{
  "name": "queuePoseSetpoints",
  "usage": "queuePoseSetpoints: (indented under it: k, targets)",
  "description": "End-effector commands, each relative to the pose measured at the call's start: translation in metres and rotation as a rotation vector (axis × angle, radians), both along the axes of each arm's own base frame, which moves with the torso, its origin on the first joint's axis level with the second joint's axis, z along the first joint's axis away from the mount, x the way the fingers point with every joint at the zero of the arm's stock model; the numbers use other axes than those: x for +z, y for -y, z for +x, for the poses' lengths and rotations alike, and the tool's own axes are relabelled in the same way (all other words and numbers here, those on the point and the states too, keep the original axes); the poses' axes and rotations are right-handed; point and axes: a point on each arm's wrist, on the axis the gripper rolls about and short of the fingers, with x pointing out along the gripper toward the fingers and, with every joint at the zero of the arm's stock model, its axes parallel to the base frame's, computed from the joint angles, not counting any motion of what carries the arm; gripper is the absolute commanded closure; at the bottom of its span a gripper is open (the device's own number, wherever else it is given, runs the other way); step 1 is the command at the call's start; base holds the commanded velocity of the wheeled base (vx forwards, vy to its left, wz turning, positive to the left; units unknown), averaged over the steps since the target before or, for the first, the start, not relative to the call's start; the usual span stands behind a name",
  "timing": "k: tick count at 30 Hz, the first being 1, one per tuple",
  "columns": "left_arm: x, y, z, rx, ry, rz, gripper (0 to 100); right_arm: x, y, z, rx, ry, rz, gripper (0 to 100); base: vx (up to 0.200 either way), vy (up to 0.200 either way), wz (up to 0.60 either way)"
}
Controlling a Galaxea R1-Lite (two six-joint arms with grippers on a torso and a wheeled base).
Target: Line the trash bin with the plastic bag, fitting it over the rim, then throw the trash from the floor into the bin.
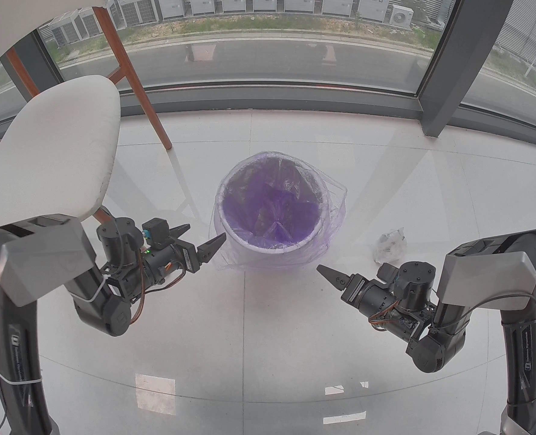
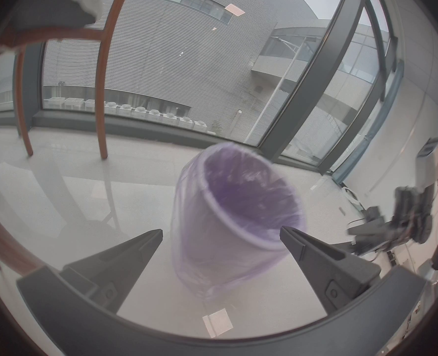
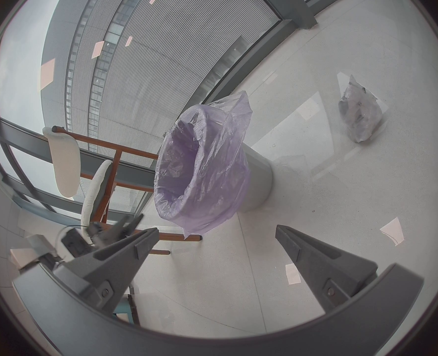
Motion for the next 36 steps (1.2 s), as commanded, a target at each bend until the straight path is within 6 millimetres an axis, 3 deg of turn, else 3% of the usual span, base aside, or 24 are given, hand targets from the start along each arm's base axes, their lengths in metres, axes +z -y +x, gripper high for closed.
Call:
queuePoseSetpoints:
  k: [1,2,5,7,8,9,14,16,17,21,25,36]
  targets:
    - [0.077,0.009,-0.067,-0.113,0.115,-0.031,0,0.004,0.002,0.000,-0.004,0.015,0.008,0,0.000,0.000,0.00]
    - [0.097,0.011,-0.078,-0.128,0.172,-0.048,0,0.015,0.007,0.002,-0.019,0.038,0.020,0,0.000,0.000,0.00]
    - [0.119,0.012,-0.086,-0.146,0.248,-0.069,0,0.034,0.017,0.002,-0.045,0.049,0.056,0,0.000,0.000,0.00]
    - [0.159,0.018,-0.099,-0.183,0.388,-0.134,0,0.050,0.029,0.004,-0.083,-0.018,0.062,0,0.000,0.000,0.00]
    - [0.161,0.018,-0.099,-0.183,0.393,-0.139,0,0.052,0.030,0.004,-0.086,-0.027,0.058,0,0.000,0.000,0.00]
    - [0.181,0.016,-0.109,-0.197,0.420,-0.198,0,0.065,0.044,0.008,-0.127,-0.068,0.038,0,0.000,0.000,0.00]
    - [0.251,0.008,-0.128,-0.258,0.491,-0.370,0,0.087,0.080,0.013,-0.224,-0.138,-0.058,0,0.000,0.000,0.00]
    - [0.259,0.006,-0.130,-0.260,0.502,-0.386,0,0.088,0.086,0.012,-0.237,-0.143,-0.092,0,0.000,0.000,0.00]
    - [0.275,0.003,-0.132,-0.263,0.515,-0.434,0,0.088,0.098,0.015,-0.277,-0.155,-0.178,0,0.000,0.000,0.00]
    - [0.271,-0.013,-0.139,-0.224,0.498,-0.430,0,0.066,0.119,0.037,-0.320,-0.222,-0.430,0,0.000,0.000,0.00]
    - [0.265,-0.015,-0.151,-0.225,0.468,-0.424,0,0.045,0.135,0.059,-0.313,-0.202,-0.600,0,0.000,0.150,0.00]
    - [0.260,-0.016,-0.163,-0.263,0.412,-0.399,0,0.018,0.136,0.069,-0.330,-0.246,-0.654,0,0.000,0.200,0.00]
